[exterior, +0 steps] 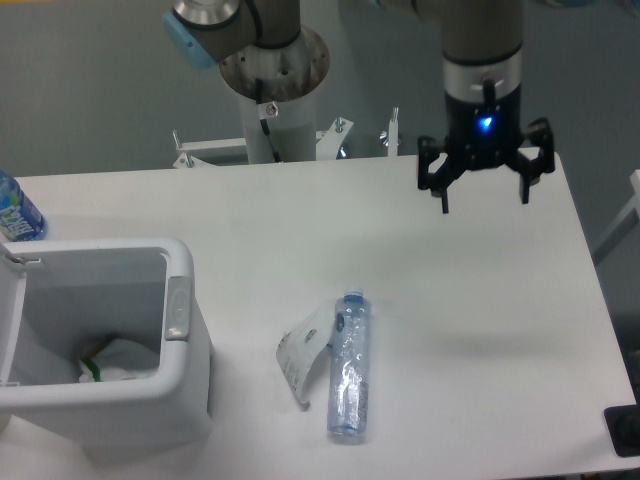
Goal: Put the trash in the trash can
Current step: 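Move the open gripper down over the crumpled white tissue, then close the gripper on the white tissue beside the bottle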
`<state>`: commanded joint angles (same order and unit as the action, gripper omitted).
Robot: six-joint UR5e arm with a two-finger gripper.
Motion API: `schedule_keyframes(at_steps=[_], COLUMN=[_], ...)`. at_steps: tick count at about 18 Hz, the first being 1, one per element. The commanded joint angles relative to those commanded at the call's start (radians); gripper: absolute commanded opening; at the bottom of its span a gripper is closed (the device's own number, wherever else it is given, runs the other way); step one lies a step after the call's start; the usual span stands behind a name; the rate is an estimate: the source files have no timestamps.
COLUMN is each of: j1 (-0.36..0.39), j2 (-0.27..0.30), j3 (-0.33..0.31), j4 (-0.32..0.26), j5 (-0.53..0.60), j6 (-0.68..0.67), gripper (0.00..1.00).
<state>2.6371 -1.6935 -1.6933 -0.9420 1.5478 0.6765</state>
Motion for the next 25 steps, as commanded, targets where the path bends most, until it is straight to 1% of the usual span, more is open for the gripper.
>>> schedule_keyframes(at_steps=[2,5,7,9,12,15,18,20,21,22,23,24,25], j1=[-0.034,-0.081,-0.104,-0.129,-0.178,-0.204,-0.226,-0.230,-0.232,-0.232,-0.233,-0.233,-0.233], j2=[-0.006,-0.043,-0.073,-0.110,-0.185,-0.225,-0.268,-0.273,-0.273,-0.270,-0.270,-0.272,-0.272], j3=[-0.020,-0.063,-0.080,-0.082,-0.088,-0.085,-0.080,-0.085,-0.086,-0.088,-0.088,-0.086,-0.088], j4=[-0.001,-0.001,-0.001,-0.001,0.014,0.029,0.078,0.085,0.085,0.085,0.085,0.086,0.088], j5=[-0.006,-0.028,-0.070,-0.100,-0.103,-0.104,-0.104,-0.103,-0.101,-0.101,-0.101,-0.101,-0.101], j6=[0.009,0.012,0.011,0.011,0.003,0.001,-0.002,-0.008,-0.015,-0.032,-0.049,-0.060,-0.061], gripper=[1.00,1.00,1.00,1.00,1.00,1.00,1.00,1.00,0.84,0.66,0.53,0.44,0.43])
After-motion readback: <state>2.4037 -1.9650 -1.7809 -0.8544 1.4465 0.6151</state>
